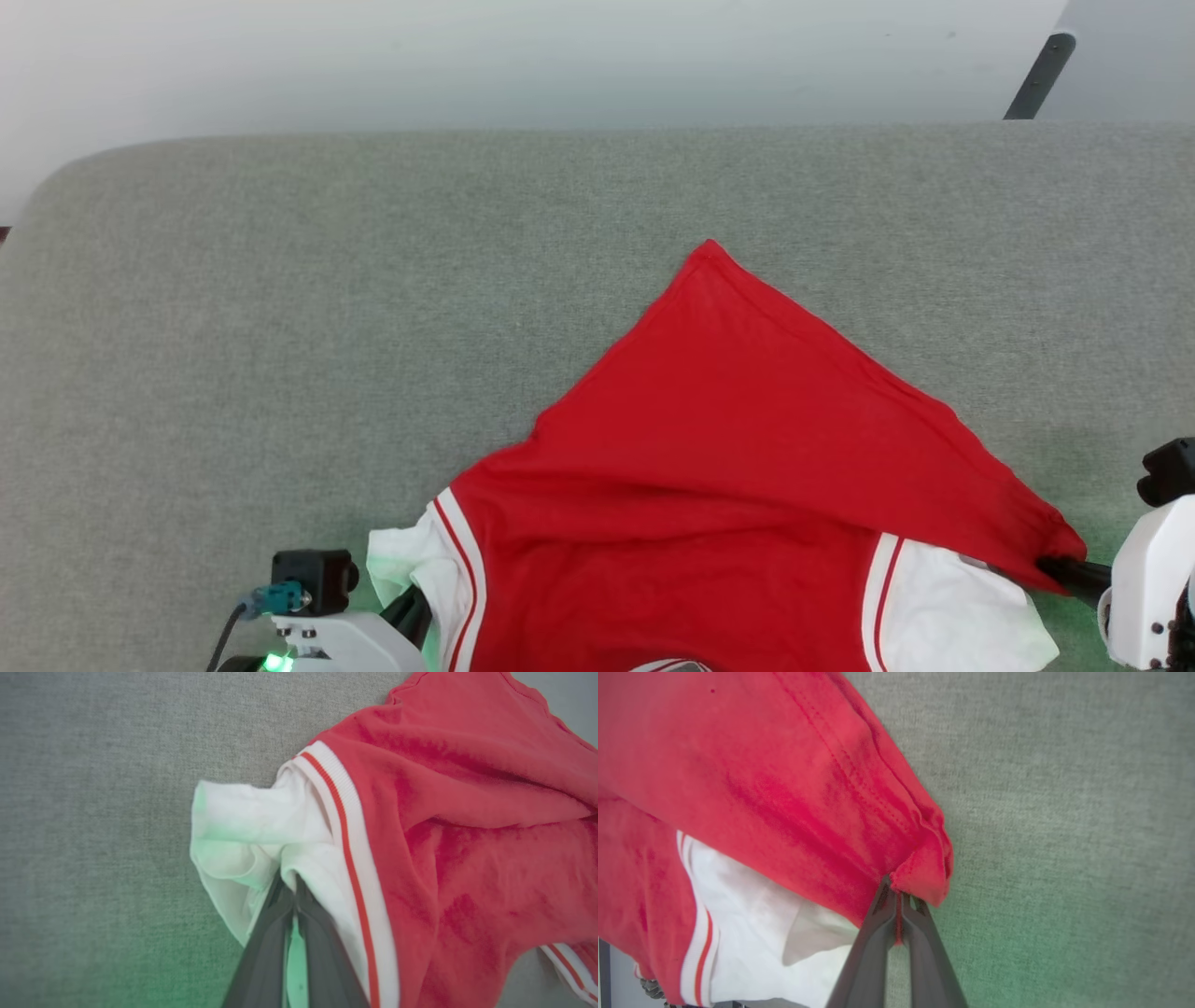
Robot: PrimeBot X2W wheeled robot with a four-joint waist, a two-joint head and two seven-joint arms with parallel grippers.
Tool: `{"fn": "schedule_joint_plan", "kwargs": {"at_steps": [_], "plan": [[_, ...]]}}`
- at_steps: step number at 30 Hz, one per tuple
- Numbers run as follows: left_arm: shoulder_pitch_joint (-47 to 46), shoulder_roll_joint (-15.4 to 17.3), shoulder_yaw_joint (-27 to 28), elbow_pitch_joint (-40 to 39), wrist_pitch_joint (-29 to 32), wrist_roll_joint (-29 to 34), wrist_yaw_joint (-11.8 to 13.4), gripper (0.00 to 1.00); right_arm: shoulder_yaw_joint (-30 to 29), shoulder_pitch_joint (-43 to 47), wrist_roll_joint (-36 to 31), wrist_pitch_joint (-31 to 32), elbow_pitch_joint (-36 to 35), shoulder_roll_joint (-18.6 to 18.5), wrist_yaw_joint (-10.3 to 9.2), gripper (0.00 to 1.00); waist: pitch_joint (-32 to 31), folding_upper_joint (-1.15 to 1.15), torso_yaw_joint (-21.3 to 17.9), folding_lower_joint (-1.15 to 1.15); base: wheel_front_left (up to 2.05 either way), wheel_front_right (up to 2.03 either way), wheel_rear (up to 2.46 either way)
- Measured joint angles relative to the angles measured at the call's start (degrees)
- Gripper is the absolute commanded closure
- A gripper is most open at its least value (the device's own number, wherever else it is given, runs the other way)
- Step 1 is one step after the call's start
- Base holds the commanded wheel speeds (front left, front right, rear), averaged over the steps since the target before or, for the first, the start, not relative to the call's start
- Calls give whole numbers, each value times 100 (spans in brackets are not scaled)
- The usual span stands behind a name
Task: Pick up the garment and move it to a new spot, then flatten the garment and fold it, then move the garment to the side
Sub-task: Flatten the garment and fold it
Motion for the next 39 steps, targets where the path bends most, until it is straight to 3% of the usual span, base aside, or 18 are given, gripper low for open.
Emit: {"fn": "schedule_joint_plan", "kwargs": {"at_steps": [1, 2, 3, 4, 5, 11, 16, 23, 29, 39], "plan": [[0, 1, -3, -8, 9, 0, 5, 100, -58, 47, -93, 1, -34, 54, 0, 100, -10, 0, -16, 0, 0, 0, 0], [0, 2, -4, -12, 25, 0, 5, 100, -119, 97, -152, 3, -65, 98, 0, 92, -19, 0, -27, 0, 0, 0, 0], [1, 4, -7, -15, 26, 0, 5, 100, -183, 142, -214, 4, -102, 146, 0, 66, -27, 0, -33, 0, 0, 0, 0], [0, 7, -8, -20, 30, 0, 5, 100, -258, 179, -278, 2, -146, 197, 0, 29, -33, 0, -38, 0, 0, 0, 0], [1, 7, -10, -21, 30, 0, 5, 100, -335, 215, -369, 3, -185, 237, 0, 0, -38, 0, -40, 0, 0, 0, 0], [10, 2, -25, -30, 29, 0, 7, 100, -770, 525, -771, 114, -660, 397, -1, 0, -77, 0, -13, 0, 0, 0, 0], [16, -10, -51, -48, 29, 2, 16, 100, -1106, 639, -1094, 165, -1483, 509, -1, 0, -88, 0, 54, 0, 0, 0, 0], [-101, -111, -133, -59, 86, 97, -25, 100, -756, -113, -1585, 62, -2186, 524, -1, 0, -18, 0, 254, 0, 0, 0, 0], [-408, -353, -310, 42, 210, 277, -182, 100, 37, -1235, -1715, -232, -1691, 409, -1, 0, 87, 0, 579, 0, 0, 0, 0], [-884, -905, -533, 436, 300, 474, -498, 100, 1421, -2926, -1414, -316, 48, 189, 0, 0, 389, 0, 1289, 0, 0, 0, 0]]}}
